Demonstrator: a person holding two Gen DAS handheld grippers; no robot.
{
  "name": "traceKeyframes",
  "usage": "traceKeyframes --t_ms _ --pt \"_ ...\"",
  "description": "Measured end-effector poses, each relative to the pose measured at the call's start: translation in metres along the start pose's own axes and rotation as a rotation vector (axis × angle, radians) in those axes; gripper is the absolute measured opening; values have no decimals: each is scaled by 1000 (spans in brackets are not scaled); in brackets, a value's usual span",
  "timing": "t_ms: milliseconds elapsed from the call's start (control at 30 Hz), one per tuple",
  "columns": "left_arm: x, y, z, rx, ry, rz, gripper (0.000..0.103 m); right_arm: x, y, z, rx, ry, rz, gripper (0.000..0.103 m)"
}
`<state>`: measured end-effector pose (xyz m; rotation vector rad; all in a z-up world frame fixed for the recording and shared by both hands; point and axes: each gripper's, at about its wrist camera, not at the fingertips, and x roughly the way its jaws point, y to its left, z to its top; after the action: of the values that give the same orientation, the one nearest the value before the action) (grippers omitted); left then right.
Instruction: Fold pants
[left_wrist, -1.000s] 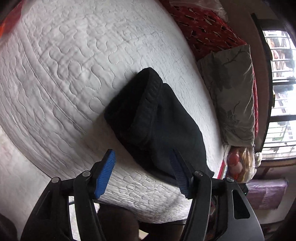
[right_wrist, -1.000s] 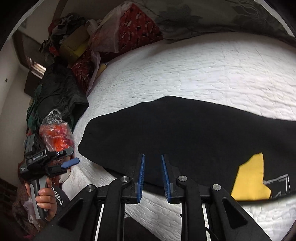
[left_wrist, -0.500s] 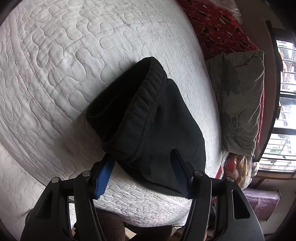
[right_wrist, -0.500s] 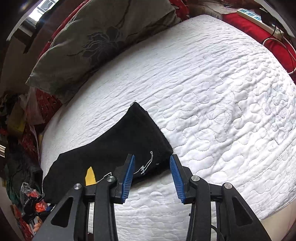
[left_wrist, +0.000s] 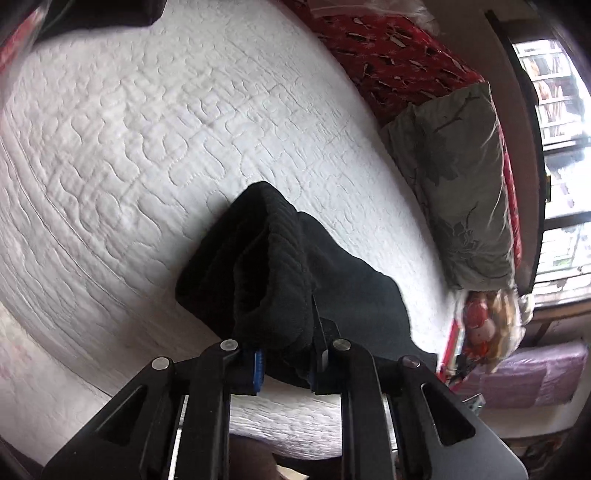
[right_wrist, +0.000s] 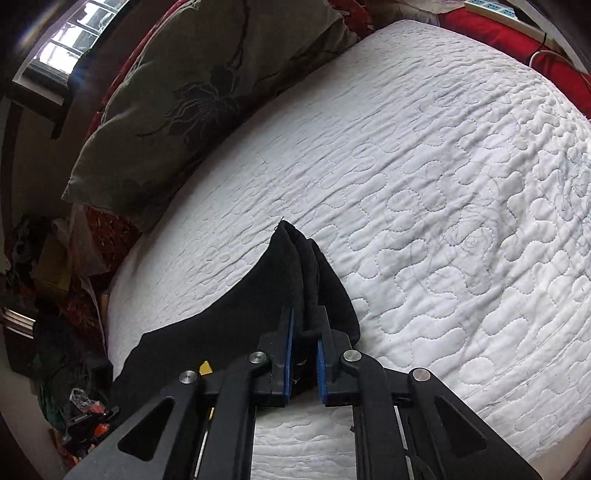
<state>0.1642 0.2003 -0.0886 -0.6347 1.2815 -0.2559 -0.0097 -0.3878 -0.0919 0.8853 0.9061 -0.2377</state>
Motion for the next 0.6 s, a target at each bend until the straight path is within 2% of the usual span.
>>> traceKeyframes --t_ms 33,100,233,333,367,433,467,500,600 --pt "6 6 -1 15 10 30 14 -4 1 -1 -4 -2 16 9" --pt "27 24 0 -10 68 45 14 -3 1 -6 -12 14 10 10" --pt "36 41 0 -44 81 -22 16 14 -12 -15 17 39 -28 10" --pt "30 41 -3 -32 84 -35 19 20 -21 -16 27 36 -48 10" --pt "28 41 -5 -29 85 -38 22 21 -21 -15 26 34 -50 11" --pt "20 41 -10 -19 74 -15 36 18 -16 -13 3 28 -60 11" --pt "14 41 -14 -7 56 4 49 16 -14 -13 -12 19 -65 11" --pt "9 39 -17 8 32 12 53 13 -14 -13 -22 16 -67 11" --pt "-11 40 -25 39 -17 20 53 16 -19 -12 -21 71 -79 20"
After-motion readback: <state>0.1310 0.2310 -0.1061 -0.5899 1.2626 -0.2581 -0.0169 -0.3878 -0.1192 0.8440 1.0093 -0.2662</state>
